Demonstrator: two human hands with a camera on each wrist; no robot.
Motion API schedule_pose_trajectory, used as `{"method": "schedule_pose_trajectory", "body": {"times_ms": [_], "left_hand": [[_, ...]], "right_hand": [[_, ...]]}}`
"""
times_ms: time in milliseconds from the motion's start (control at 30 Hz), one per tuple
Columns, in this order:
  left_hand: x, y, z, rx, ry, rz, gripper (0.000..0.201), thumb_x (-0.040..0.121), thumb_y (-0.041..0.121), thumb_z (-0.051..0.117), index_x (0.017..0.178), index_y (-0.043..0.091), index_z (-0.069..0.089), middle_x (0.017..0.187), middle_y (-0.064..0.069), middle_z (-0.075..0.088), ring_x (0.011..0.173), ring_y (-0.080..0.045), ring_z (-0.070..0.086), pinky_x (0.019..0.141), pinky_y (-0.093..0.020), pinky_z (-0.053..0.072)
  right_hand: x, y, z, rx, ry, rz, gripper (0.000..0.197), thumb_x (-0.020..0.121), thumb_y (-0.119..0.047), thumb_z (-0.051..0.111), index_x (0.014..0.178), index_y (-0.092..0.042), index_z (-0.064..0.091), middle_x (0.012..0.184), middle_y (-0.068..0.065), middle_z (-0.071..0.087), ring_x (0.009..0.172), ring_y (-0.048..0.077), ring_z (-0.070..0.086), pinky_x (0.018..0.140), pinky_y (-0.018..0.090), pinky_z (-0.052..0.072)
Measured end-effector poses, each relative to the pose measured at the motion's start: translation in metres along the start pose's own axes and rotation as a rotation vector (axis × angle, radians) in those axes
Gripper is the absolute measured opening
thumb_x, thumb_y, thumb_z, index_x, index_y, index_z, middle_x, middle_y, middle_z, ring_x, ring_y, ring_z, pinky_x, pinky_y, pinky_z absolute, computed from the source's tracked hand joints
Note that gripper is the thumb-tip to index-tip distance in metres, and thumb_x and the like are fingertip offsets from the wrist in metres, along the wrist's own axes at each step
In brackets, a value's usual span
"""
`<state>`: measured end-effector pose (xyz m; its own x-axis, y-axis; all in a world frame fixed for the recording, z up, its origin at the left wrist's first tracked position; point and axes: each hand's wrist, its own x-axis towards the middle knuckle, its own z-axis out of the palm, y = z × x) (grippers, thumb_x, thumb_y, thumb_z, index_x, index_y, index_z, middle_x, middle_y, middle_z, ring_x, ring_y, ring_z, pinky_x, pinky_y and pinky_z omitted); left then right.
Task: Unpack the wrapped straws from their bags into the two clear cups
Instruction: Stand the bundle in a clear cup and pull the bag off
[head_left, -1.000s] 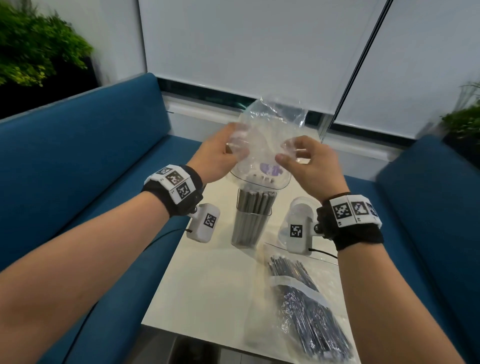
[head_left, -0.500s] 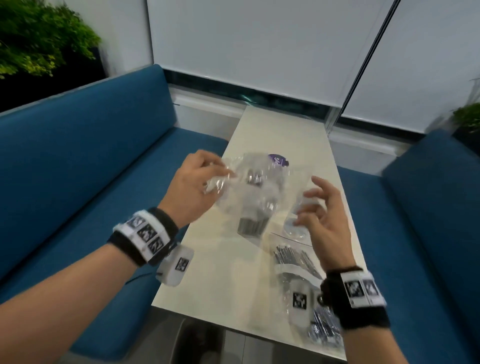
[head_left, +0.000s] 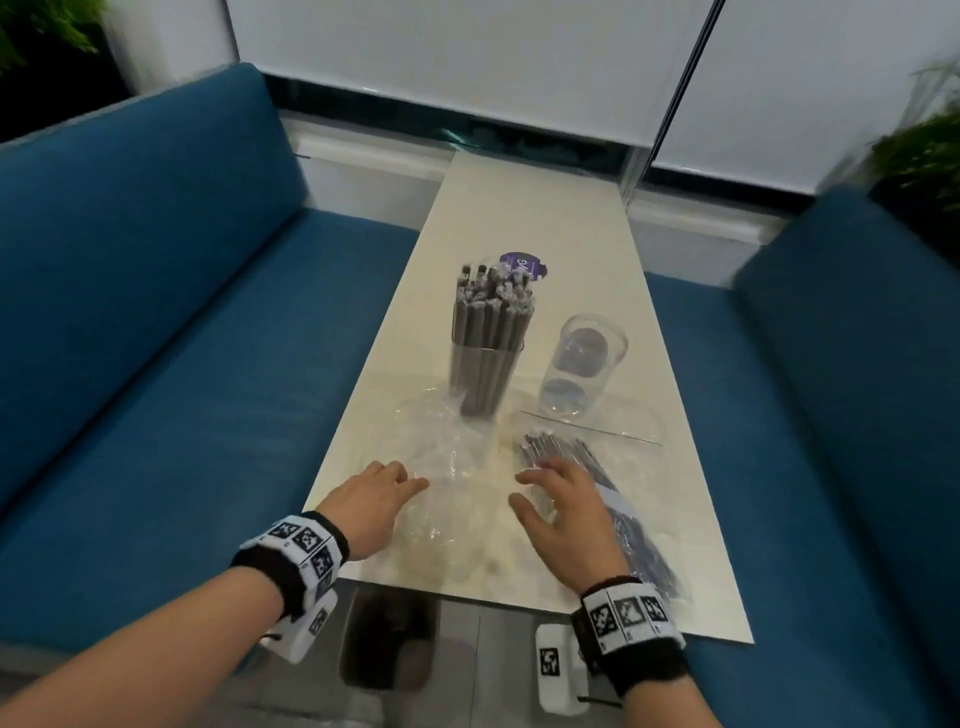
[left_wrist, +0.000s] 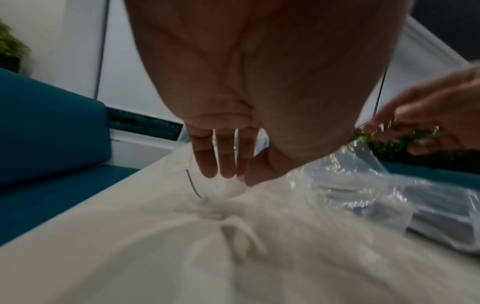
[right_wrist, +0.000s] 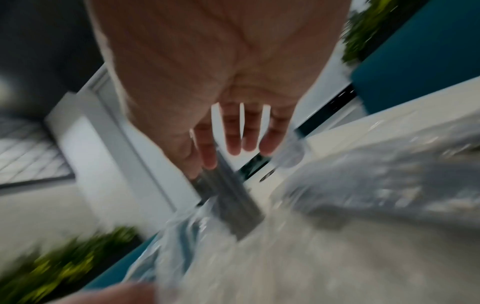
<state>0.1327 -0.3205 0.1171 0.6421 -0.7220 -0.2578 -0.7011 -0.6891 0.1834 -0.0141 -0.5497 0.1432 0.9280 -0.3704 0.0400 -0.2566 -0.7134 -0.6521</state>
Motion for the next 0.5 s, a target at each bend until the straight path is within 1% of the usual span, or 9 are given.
{"method": "schedule_pose_trajectory", "body": {"times_ms": [67,100,167,200,267,300,367,433,500], "left_hand": [[-0.001,0.005,-0.01,0.008,0.036,-0.003,0.073,0.09,-0.004,0.045,0.155,0.03,0.036,0.146,0.002,0.049,0.128,-0.022,0.048,0.104,-0.034,0.046],[-0.003,0.007,-0.017,0.011,0.077,-0.01,0.07,0.091,-0.003,0.045,0.152,0.029,0.04,0.145,0.003,0.051,0.127,-0.021,0.049,0.104,-0.034,0.046],[-0.014,0.011,-0.03,-0.018,0.196,-0.02,0.06,0.093,-0.001,0.046,0.145,0.028,0.05,0.141,0.004,0.055,0.123,-0.02,0.053,0.103,-0.034,0.049],[-0.02,0.014,-0.035,-0.044,0.258,-0.014,0.054,0.094,0.001,0.048,0.14,0.029,0.055,0.137,0.006,0.058,0.12,-0.019,0.055,0.101,-0.034,0.051],[-0.031,0.024,-0.041,-0.15,0.318,0.012,0.04,0.097,0.01,0.053,0.131,0.031,0.062,0.128,0.01,0.062,0.113,-0.014,0.058,0.097,-0.031,0.053],[-0.037,0.03,-0.043,-0.222,0.318,0.031,0.034,0.099,0.014,0.055,0.126,0.032,0.064,0.123,0.013,0.063,0.11,-0.01,0.059,0.095,-0.029,0.054],[-0.041,0.052,-0.048,-0.358,0.269,0.075,0.025,0.099,0.02,0.057,0.118,0.034,0.067,0.112,0.016,0.065,0.099,-0.001,0.061,0.091,-0.024,0.054],[-0.035,0.078,-0.05,-0.448,0.184,0.108,0.02,0.099,0.023,0.058,0.111,0.037,0.067,0.104,0.015,0.068,0.089,0.001,0.062,0.085,-0.018,0.052],[-0.023,0.105,-0.048,-0.502,0.094,0.118,0.018,0.099,0.03,0.06,0.115,0.036,0.066,0.104,0.015,0.068,0.087,-0.002,0.064,0.083,-0.021,0.053]], "right_hand": [[-0.003,0.027,-0.026,-0.044,0.199,0.141,0.026,0.093,-0.034,0.074,0.116,-0.022,0.074,0.135,0.002,0.06,0.127,0.024,0.051,0.11,0.042,0.044],[-0.005,0.041,-0.038,-0.081,0.197,0.265,0.036,0.092,-0.041,0.073,0.123,-0.022,0.07,0.14,0.005,0.057,0.13,0.029,0.048,0.111,0.044,0.042],[-0.012,0.07,-0.052,-0.137,0.076,0.535,0.071,0.086,-0.062,0.07,0.145,-0.024,0.052,0.156,0.007,0.043,0.141,0.034,0.039,0.115,0.053,0.038],[-0.015,0.083,-0.055,-0.14,0.005,0.62,0.089,0.082,-0.066,0.071,0.154,-0.024,0.04,0.162,0.007,0.035,0.146,0.036,0.035,0.117,0.056,0.037],[-0.02,0.102,-0.058,-0.103,-0.085,0.696,0.112,0.078,-0.06,0.081,0.163,-0.021,0.02,0.168,0.011,0.025,0.151,0.04,0.033,0.12,0.056,0.034],[-0.021,0.108,-0.057,-0.085,-0.091,0.703,0.116,0.078,-0.053,0.085,0.164,-0.019,0.014,0.169,0.013,0.027,0.151,0.04,0.035,0.121,0.055,0.034],[-0.025,0.117,-0.059,-0.03,-0.052,0.704,0.11,0.083,-0.035,0.084,0.164,-0.018,0.012,0.162,0.017,0.041,0.143,0.038,0.049,0.119,0.05,0.041],[-0.031,0.12,-0.064,0.024,-0.011,0.674,0.096,0.088,-0.025,0.078,0.163,-0.021,0.019,0.147,0.016,0.06,0.119,0.034,0.065,0.108,0.045,0.052],[-0.042,0.119,-0.071,0.065,0.031,0.614,0.078,0.092,-0.019,0.073,0.159,-0.02,0.034,0.136,0.014,0.066,0.101,0.023,0.065,0.101,0.037,0.054]]}}
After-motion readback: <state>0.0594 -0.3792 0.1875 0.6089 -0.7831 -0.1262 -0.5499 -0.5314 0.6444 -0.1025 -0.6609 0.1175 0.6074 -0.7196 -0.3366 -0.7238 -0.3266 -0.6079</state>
